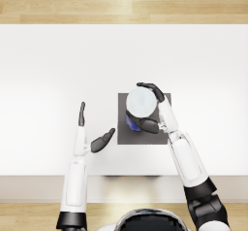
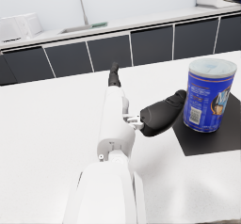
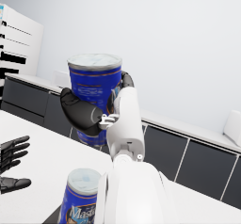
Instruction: Pick up the blue can on the left and place it in the middle, then pick up the blue can on the right and place it on top of the can in the middle
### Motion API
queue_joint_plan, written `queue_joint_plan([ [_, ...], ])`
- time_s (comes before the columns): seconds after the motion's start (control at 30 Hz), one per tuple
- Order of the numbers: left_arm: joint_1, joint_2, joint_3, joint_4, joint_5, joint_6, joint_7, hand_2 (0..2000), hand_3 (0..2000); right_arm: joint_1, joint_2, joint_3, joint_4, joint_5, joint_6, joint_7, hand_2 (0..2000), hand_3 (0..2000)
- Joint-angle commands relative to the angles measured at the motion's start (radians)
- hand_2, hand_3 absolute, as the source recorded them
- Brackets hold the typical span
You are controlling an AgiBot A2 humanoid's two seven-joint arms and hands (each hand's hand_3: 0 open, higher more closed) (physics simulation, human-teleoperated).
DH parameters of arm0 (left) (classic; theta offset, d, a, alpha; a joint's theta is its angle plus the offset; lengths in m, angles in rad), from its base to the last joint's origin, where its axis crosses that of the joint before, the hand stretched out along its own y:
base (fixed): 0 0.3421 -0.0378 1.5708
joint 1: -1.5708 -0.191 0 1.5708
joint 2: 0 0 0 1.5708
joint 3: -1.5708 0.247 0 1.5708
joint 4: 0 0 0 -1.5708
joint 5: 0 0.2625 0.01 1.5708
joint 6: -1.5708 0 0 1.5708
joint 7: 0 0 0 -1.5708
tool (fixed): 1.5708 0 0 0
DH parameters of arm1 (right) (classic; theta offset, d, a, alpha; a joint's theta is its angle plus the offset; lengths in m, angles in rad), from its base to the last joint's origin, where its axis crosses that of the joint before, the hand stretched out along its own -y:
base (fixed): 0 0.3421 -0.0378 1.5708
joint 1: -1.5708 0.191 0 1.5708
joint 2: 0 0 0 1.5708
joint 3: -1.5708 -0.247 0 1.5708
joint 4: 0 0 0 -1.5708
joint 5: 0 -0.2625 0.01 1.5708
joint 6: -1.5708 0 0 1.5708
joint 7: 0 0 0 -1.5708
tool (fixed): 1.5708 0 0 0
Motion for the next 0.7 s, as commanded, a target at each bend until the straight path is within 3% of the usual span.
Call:
queue_joint_plan([
  [0.03, -0.118, -0.012, -0.021, -0.009, 0.000, 0.000, 0.002, 0, 0, 0.026, -0.017, 0.013, -0.054, 0.000, -0.028, -0.011, 2000, 1520],
  [0.23, -0.120, -0.010, 0.034, -0.049, 0.000, -0.001, 0.008, 0, 0, 0.032, -0.037, 0.069, -0.156, 0.000, -0.092, -0.036, 2000, 1520],
  [0.57, -0.127, -0.004, 0.082, -0.046, 0.000, -0.002, 0.008, 0, 0, 0.015, -0.053, 0.061, -0.325, 0.000, -0.113, -0.037, 2000, 1520],
  [0.6, -0.127, -0.003, 0.082, -0.046, 0.000, -0.002, 0.008, 0, 0, 0.141, 0.106, 0.366, -0.350, 0.000, -0.114, -0.037, 2000, 1520],
  [0.63, -0.127, -0.002, 0.084, -0.049, 0.000, -0.002, 0.008, 0, 0, 0.051, -0.019, 0.136, -0.372, -0.001, -0.130, -0.030, 2000, 1520],
  [0.7, -0.122, 0.000, 0.085, -0.052, 0.000, -0.002, 0.008, 0, 0, 0.054, -0.022, 0.146, -0.403, -0.001, -0.116, -0.011, 2000, 1520],
])
